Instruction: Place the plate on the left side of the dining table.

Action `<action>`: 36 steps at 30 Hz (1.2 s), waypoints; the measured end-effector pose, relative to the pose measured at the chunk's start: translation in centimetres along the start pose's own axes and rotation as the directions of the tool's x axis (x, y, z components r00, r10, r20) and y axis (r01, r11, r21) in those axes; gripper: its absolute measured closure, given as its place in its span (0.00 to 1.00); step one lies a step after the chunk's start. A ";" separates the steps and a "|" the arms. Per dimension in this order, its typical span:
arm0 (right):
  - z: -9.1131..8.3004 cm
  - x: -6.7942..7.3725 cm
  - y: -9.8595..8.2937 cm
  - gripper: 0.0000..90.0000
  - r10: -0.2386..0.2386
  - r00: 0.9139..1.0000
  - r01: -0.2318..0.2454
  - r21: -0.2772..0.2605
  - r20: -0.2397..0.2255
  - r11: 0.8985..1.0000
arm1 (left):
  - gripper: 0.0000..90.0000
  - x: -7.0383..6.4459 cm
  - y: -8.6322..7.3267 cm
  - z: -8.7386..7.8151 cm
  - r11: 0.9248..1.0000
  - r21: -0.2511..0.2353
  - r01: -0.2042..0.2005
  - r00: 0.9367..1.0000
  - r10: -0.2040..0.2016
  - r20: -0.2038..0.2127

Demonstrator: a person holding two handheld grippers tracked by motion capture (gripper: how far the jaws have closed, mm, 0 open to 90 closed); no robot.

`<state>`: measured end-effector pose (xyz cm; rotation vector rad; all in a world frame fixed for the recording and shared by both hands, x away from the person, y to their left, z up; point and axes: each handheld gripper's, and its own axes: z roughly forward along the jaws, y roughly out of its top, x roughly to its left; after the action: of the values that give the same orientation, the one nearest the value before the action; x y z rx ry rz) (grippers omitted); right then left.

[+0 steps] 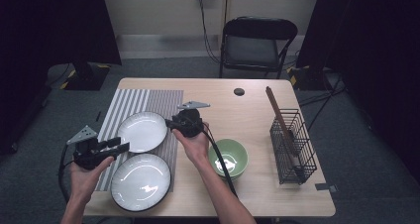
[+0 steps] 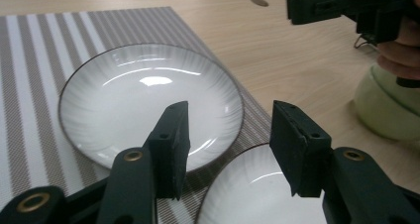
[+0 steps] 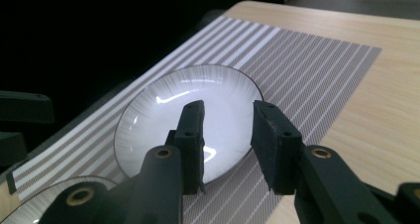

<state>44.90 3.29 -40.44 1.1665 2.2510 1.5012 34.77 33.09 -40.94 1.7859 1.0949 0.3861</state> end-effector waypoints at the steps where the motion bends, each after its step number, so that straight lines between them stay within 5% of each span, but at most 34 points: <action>1: 0.0 0.0 0.0 0.73 0.000 1.000 0.000 0.000 0.000 1.000 | 0.56 0.0 0.0 0.0 1.000 0.000 0.000 1.000 0.000 0.000; 3: -0.5 0.8 0.5 0.72 -0.014 1.000 0.014 0.019 0.010 1.000 | 0.56 -0.7 0.2 0.0 1.000 -0.002 -0.015 1.000 0.015 0.006; 12: -2.7 0.2 1.3 0.70 -0.013 1.000 0.013 -0.002 -0.009 1.000 | 0.56 -3.7 0.6 0.7 0.999 -0.029 -0.039 0.997 0.041 0.064; 23: -8.2 -3.4 0.2 0.65 -0.003 1.000 0.003 -0.026 0.020 1.000 | 0.55 -7.2 1.2 4.9 0.999 0.025 -0.043 0.989 0.039 0.141; 32: -11.9 -6.6 -2.0 0.61 0.012 0.999 -0.011 -0.010 0.049 1.000 | 0.56 -9.3 2.3 8.2 0.998 0.036 -0.054 0.975 0.045 0.217; 36: -13.6 -7.4 -3.4 0.60 0.008 0.998 -0.007 -0.009 0.070 1.000 | 0.57 -10.3 3.0 9.4 0.997 0.036 -0.064 0.964 0.052 0.260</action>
<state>40.72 -11.94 -38.86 1.2069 2.1949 1.4485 36.96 19.03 -40.83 1.8505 0.8740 0.1576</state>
